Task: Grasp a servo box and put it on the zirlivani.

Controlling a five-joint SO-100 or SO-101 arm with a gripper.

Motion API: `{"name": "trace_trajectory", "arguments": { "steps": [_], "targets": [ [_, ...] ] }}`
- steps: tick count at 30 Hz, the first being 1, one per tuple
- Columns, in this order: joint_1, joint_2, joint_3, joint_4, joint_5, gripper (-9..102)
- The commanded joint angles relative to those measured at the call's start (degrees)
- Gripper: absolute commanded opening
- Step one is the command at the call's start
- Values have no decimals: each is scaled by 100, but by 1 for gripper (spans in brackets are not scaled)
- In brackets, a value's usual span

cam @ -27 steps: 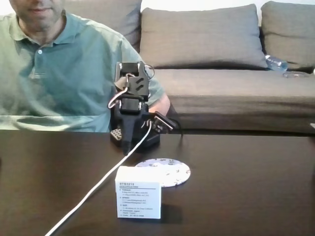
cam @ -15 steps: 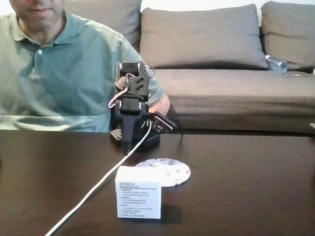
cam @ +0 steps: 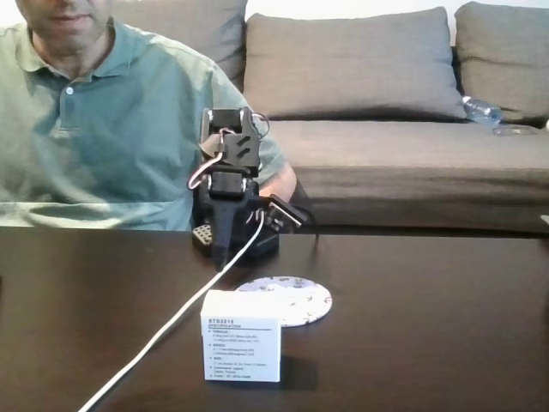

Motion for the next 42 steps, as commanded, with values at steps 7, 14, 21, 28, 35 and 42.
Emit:
{"name": "trace_trajectory", "arguments": {
  "steps": [7, 14, 21, 28, 35, 42],
  "targets": [
    [-26, 26, -18, -79, -9, 0],
    [-26, 26, -18, -79, -9, 0],
    [-18, 26, -132, -62, 44, 0],
    [-325, -9, -1151, -53, -18, 3],
    [-360, -1433, -4298, 501, 35, 20],
    [-396, -5722, -7752, 1441, 35, 33]
  ]
}}
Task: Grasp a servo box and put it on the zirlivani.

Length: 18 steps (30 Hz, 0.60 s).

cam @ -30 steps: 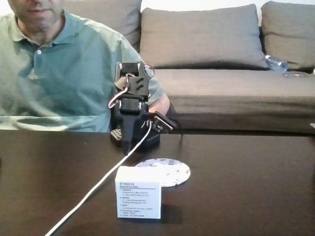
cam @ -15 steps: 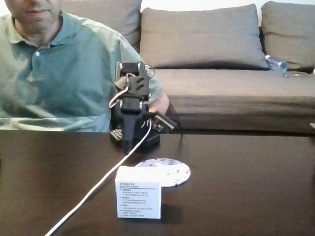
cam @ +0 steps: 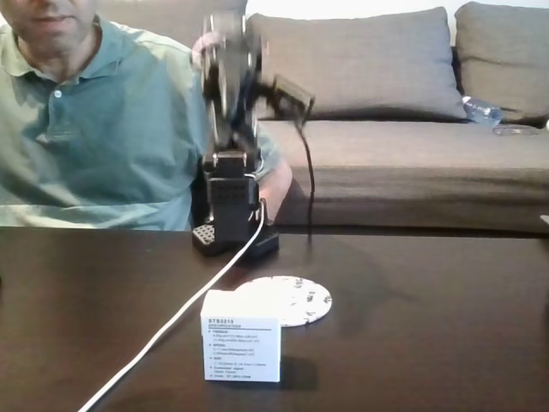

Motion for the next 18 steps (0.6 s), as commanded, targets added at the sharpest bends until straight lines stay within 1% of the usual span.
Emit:
{"name": "trace_trajectory", "arguments": {
  "steps": [1, 5, 9, 12, 18],
  "targets": [
    [-53, -2347, -2074, 483, 44, 35],
    [-70, -4078, -3814, 1107, 149, 37],
    [-158, -5440, -4966, 1608, 510, 38],
    [-299, -6161, -5361, 1758, 729, 38],
    [-615, -7102, -5370, 1758, 1195, 38]
  ]
}}
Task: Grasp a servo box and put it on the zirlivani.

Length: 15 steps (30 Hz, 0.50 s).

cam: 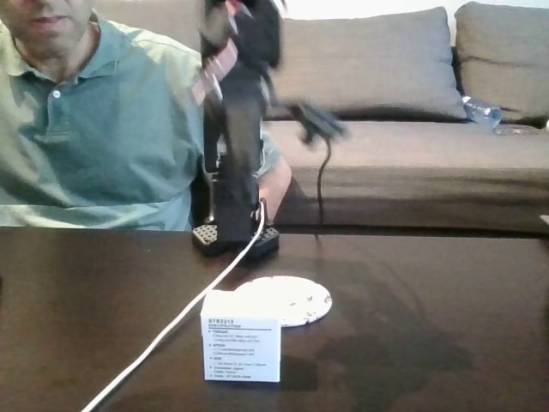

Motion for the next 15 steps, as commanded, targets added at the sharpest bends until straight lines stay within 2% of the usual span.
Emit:
{"name": "trace_trajectory", "arguments": {
  "steps": [1, 15],
  "targets": [
    [-105, -299, -255, 35, 167, 38],
    [-53, -1301, -158, -457, 255, 37]
  ]
}}
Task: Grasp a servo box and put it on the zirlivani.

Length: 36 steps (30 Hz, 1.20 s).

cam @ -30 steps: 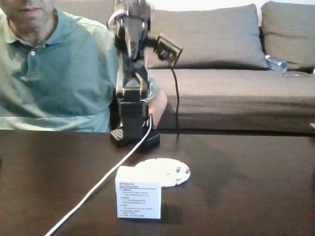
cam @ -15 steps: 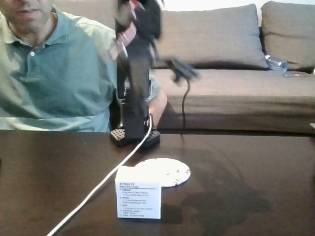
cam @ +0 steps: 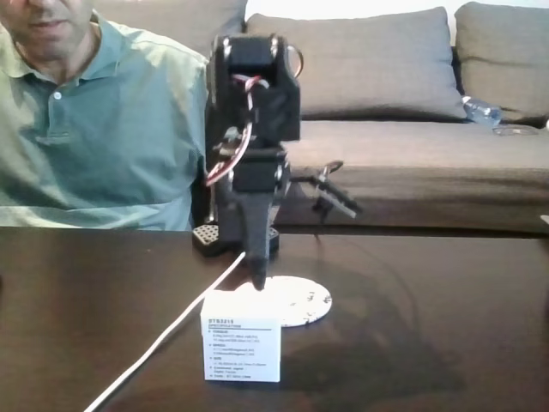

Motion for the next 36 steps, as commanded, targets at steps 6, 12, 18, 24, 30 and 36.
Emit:
{"name": "trace_trajectory", "arguments": {
  "steps": [6, 12, 18, 24, 30, 36],
  "targets": [
    [-18, 62, 378, -703, 9, 37],
    [-26, 62, 861, -1116, 35, 37],
    [18, 35, 967, -1151, 53, 37],
    [88, 35, 1389, -1538, 35, 37],
    [141, 62, 2004, -2057, 18, 37],
    [141, 53, 2039, -2074, 62, 29]
  ]
}}
